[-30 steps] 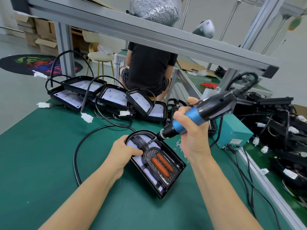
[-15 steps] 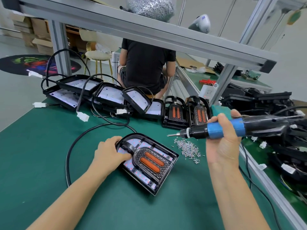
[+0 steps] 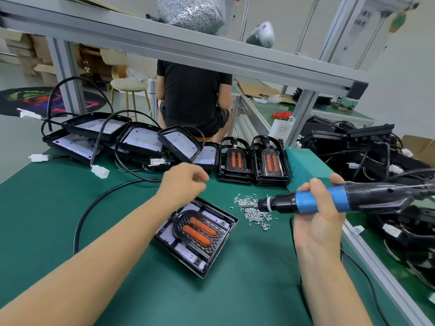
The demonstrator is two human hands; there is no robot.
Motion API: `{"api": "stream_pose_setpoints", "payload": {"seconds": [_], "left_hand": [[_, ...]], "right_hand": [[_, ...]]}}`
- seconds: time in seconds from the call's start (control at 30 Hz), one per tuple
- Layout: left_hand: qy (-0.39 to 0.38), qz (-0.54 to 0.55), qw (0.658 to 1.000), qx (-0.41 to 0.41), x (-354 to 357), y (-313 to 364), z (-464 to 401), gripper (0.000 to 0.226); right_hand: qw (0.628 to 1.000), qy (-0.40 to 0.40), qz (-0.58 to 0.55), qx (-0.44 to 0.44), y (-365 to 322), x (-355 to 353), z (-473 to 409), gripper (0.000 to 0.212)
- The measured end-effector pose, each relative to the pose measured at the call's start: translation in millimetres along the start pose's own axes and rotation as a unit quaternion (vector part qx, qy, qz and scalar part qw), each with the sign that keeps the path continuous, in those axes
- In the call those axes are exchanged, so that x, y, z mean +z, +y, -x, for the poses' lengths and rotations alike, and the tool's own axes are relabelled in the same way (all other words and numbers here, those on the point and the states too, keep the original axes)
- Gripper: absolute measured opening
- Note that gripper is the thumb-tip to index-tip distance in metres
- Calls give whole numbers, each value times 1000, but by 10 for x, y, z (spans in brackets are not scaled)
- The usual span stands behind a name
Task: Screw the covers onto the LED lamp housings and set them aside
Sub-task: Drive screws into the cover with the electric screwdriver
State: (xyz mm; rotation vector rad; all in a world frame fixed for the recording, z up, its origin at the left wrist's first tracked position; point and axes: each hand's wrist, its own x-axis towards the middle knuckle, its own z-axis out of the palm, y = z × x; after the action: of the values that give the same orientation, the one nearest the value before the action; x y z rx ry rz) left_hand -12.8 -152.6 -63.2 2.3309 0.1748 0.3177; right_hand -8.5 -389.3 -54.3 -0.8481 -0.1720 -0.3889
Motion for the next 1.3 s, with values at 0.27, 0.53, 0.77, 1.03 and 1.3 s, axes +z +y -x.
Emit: {"api": "stream_pose_setpoints", "payload": {"seconds": [0.27,0.53,0.77,1.03,1.3], "left_hand": [[-196,-188,962,30,622,343,-434,21],[-239,-233,942,23,845,376,-594,20],[-195,-295,934,54,929,367,-574,15],[-187,-252,946,80,905,366,-546,15],[-167,327,930,-3,387,204,-81,13]], "right_hand": [[999,25,16,-15,-51,-116,-43,34],[999,29,33,-23,-112,-251,-116,35],[999,26,33,-20,-132,-270,-125,36],[999,23,36,-11,-159,-221,-91,35],[998,12,-60,25,-314,-154,-82,31]]}}
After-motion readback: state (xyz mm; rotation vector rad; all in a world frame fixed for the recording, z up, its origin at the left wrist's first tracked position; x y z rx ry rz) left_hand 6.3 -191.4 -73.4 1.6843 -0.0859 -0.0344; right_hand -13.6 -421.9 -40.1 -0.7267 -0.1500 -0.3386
